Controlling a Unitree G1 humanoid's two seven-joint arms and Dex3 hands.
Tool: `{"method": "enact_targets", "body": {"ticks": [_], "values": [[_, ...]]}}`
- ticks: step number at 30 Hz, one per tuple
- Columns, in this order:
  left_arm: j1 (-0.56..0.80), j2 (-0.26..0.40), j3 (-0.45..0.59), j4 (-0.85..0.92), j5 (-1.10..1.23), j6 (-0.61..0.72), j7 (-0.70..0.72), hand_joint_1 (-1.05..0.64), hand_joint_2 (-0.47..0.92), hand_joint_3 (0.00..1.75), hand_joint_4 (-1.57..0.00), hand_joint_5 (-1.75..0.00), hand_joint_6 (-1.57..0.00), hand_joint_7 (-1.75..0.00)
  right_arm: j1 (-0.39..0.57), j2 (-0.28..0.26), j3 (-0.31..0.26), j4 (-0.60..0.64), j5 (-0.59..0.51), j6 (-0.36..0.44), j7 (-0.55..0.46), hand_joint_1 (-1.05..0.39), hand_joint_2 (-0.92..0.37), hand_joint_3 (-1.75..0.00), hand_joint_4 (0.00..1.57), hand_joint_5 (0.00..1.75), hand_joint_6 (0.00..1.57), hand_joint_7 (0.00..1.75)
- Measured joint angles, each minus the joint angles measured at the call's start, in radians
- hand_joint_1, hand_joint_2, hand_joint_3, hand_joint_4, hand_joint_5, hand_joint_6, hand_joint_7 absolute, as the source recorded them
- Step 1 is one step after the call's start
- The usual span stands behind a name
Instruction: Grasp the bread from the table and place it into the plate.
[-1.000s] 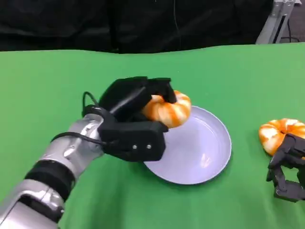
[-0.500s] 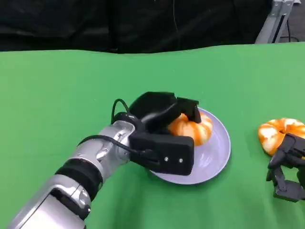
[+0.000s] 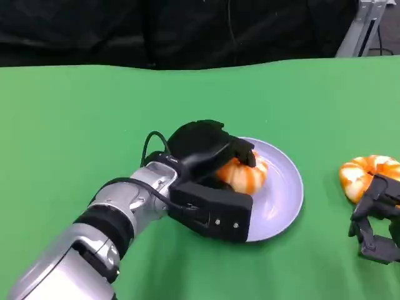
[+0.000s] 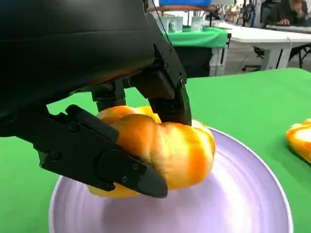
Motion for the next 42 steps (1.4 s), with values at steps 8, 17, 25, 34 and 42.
{"method": "enact_targets", "body": {"ticks": [8, 17, 25, 34, 42], "values": [[0.001, 0.019, -0.002, -0.007, -0.003, 0.000, -0.002, -1.05, 0.92, 0.61, -0.01, 0.00, -0.18, 0.00, 0.000, 0.000, 0.000, 0.000, 0.001, 0.000, 0.004, -0.06, -0.51, -1.22, 0.90, 1.68, 0.87, 1.45], [0.003, 0.041, -0.001, -0.030, -0.006, -0.001, -0.006, -1.05, 0.92, 0.52, 0.00, 0.00, -0.10, -0.01, 0.000, 0.000, 0.000, 0.000, 0.013, 0.002, 0.012, -0.06, -0.52, -1.20, 0.89, 1.67, 0.86, 1.45], [0.055, 0.067, 0.083, -0.100, -0.106, -0.124, -0.006, -0.36, 0.92, 0.34, -0.80, -0.19, -0.72, -0.10, 0.001, 0.000, 0.000, 0.000, 0.011, 0.000, 0.004, -0.06, -0.52, -1.21, 0.89, 1.67, 0.86, 1.46], [0.256, 0.053, 0.400, -0.235, -0.693, -0.288, -0.449, -0.10, 0.48, 1.38, -0.80, -1.74, -0.72, -1.65, 0.001, 0.000, 0.000, 0.001, 0.005, -0.003, -0.001, -0.06, -0.51, -1.23, 0.89, 1.68, 0.86, 1.46], [0.474, 0.077, 0.555, -0.631, -1.060, 0.086, -0.793, -0.12, 0.56, 1.24, -0.84, -1.75, -0.72, -1.67, -0.002, 0.000, 0.001, 0.003, 0.001, -0.004, -0.002, -0.06, -0.50, -1.25, 0.90, 1.69, 0.86, 1.47]]}}
